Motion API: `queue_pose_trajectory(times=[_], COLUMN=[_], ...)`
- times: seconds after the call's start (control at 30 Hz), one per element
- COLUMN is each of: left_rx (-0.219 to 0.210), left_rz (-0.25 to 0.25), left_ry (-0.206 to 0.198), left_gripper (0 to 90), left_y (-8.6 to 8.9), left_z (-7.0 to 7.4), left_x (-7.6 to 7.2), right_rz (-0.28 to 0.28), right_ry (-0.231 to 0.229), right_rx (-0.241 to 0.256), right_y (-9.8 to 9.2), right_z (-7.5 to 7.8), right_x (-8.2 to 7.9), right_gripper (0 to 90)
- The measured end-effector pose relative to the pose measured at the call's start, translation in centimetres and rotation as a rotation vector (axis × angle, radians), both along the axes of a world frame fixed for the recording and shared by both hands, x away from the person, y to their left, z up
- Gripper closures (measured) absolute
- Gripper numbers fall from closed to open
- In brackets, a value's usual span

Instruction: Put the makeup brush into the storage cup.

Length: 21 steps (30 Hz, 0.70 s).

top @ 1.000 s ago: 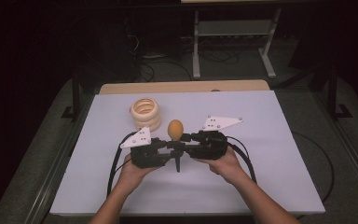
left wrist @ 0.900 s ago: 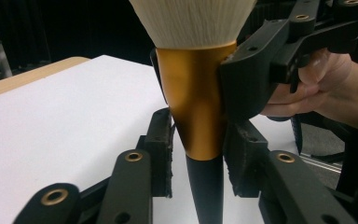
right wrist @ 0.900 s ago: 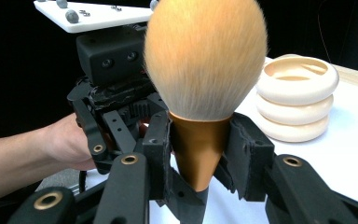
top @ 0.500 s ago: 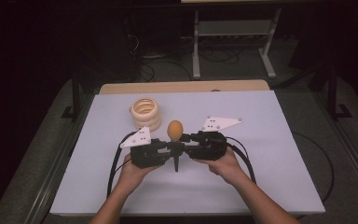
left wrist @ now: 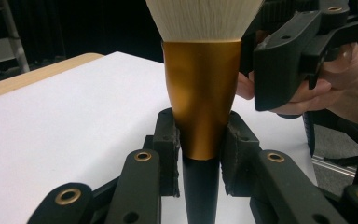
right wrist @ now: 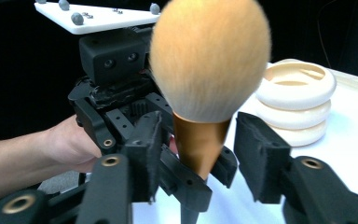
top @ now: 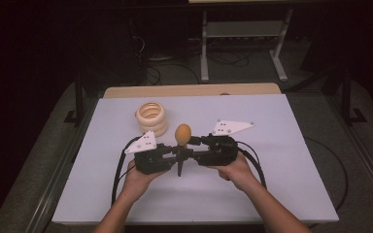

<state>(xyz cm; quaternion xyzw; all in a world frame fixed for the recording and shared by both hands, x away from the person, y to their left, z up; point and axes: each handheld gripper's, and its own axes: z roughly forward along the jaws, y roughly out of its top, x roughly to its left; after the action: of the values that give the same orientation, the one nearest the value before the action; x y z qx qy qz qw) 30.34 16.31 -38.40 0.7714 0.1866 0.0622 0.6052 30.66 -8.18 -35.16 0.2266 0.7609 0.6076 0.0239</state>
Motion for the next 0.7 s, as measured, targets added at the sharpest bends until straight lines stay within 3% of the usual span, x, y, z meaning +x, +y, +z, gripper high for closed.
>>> queue_pose_trajectory(times=[0.33, 0.57, 0.7], left_rx=[-0.001, -0.008, -0.006], left_rz=[0.028, 0.042, 0.044], left_ry=[0.007, 0.01, 0.01], left_gripper=[70.8, 70.8, 70.8], left_y=[0.7, 1.2, 1.4], left_z=[0.2, 0.2, 0.3], left_x=[0.1, 0.3, 0.3], right_rz=[-0.029, -0.079, -0.116], right_ry=[0.006, 0.01, -0.008], right_rx=[-0.03, -0.09, -0.107], right_y=[-0.7, -1.4, -2.3], right_z=[0.2, 0.0, 0.0], right_x=[0.2, 0.3, 0.1], right_gripper=[28.3, 13.3, 12.0])
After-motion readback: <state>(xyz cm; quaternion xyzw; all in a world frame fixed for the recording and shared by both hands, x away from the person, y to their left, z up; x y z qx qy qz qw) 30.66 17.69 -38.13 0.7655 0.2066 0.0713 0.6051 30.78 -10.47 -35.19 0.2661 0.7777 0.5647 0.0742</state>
